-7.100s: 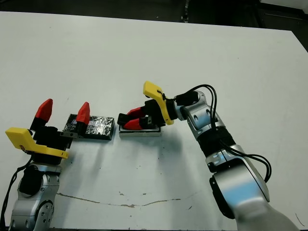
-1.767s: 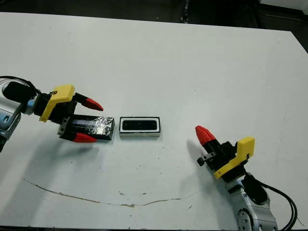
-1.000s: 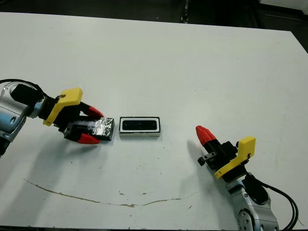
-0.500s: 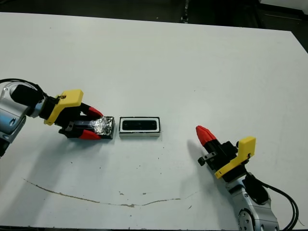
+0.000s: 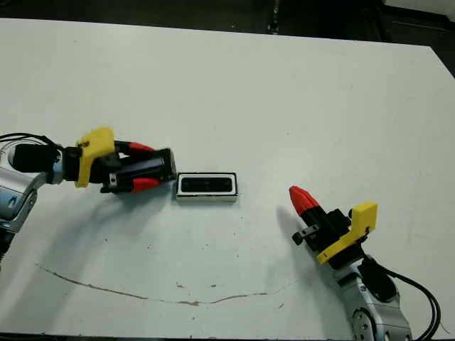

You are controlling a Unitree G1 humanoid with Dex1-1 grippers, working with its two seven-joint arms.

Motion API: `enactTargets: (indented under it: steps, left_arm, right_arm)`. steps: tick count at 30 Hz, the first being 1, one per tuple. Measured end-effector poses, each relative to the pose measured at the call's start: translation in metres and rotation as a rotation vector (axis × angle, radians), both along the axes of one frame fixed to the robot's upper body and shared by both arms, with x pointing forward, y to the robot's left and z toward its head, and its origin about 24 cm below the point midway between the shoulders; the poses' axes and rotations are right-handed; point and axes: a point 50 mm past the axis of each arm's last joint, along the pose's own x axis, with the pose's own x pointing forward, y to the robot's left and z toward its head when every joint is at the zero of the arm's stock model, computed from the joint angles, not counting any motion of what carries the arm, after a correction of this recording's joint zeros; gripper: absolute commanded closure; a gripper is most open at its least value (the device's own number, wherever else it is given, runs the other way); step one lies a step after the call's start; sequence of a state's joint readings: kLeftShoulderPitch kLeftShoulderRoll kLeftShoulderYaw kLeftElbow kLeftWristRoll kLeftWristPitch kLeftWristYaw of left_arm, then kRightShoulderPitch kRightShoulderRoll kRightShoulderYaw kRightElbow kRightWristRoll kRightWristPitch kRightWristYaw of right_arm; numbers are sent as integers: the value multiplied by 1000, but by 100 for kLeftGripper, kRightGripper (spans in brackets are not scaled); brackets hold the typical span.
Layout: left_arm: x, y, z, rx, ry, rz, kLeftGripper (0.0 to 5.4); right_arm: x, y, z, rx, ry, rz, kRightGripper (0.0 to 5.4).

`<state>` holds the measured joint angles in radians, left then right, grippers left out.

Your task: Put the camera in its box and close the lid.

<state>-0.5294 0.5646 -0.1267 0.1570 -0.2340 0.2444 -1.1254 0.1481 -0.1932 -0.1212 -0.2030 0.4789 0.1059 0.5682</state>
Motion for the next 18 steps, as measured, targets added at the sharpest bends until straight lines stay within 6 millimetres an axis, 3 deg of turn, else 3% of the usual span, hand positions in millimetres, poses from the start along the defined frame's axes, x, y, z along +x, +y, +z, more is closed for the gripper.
enactTargets:
  steps: [5, 18]
  left_arm:
    - [-1, -1, -2, -91, 106, -20, 224]
    - [7, -14, -15, -100, 201, -83, 224]
  right_arm:
    - [0, 0, 0, -1, 1, 0, 540]
    - [0, 0, 0, -1, 0, -4, 540]
